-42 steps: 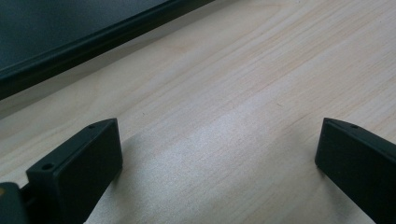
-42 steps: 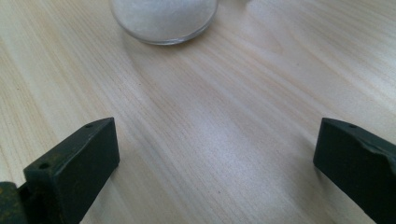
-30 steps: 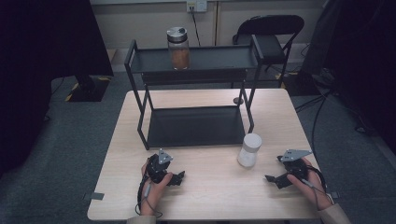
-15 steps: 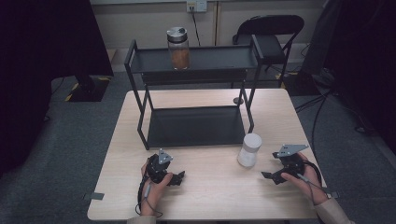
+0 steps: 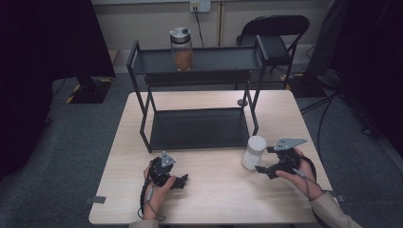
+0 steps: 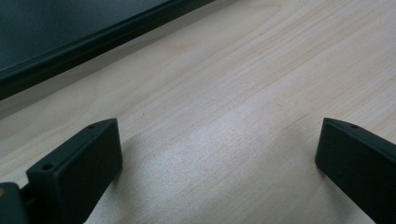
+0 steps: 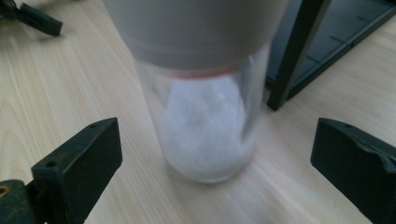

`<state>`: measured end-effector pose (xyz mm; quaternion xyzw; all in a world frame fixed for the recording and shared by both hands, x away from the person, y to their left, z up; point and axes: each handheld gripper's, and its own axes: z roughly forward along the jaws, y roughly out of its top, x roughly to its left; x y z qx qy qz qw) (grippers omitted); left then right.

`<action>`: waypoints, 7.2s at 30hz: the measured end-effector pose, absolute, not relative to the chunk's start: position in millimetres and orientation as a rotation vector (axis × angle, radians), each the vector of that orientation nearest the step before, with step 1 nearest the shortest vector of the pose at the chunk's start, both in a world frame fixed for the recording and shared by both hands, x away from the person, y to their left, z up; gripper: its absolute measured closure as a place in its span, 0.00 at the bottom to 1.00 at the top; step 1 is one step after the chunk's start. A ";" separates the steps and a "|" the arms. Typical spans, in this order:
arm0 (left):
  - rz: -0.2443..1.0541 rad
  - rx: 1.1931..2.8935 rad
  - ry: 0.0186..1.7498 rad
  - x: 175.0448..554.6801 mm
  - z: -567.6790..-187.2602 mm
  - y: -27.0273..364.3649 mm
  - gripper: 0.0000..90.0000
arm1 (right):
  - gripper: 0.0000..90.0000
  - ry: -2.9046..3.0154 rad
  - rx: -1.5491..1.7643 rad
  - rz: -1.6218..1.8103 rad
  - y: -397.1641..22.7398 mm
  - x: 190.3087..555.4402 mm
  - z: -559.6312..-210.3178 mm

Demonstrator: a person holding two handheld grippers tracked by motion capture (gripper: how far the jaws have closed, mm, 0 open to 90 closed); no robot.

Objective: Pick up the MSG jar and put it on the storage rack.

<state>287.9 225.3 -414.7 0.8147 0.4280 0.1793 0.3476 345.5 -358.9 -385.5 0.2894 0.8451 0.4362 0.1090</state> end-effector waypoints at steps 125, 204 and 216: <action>0.463 2.114 1.111 288.1 -414.3 225.3 0.00 | 0.38 2.412 0.652 1.420 -245.8 443.2 -102.3; 0.463 2.117 1.109 288.3 -414.1 225.4 0.00 | 0.04 2.201 0.895 1.317 -195.7 482.1 -69.7; 0.462 2.114 1.110 288.1 -414.4 225.4 0.00 | 0.00 2.161 0.961 1.355 -202.5 470.1 -77.3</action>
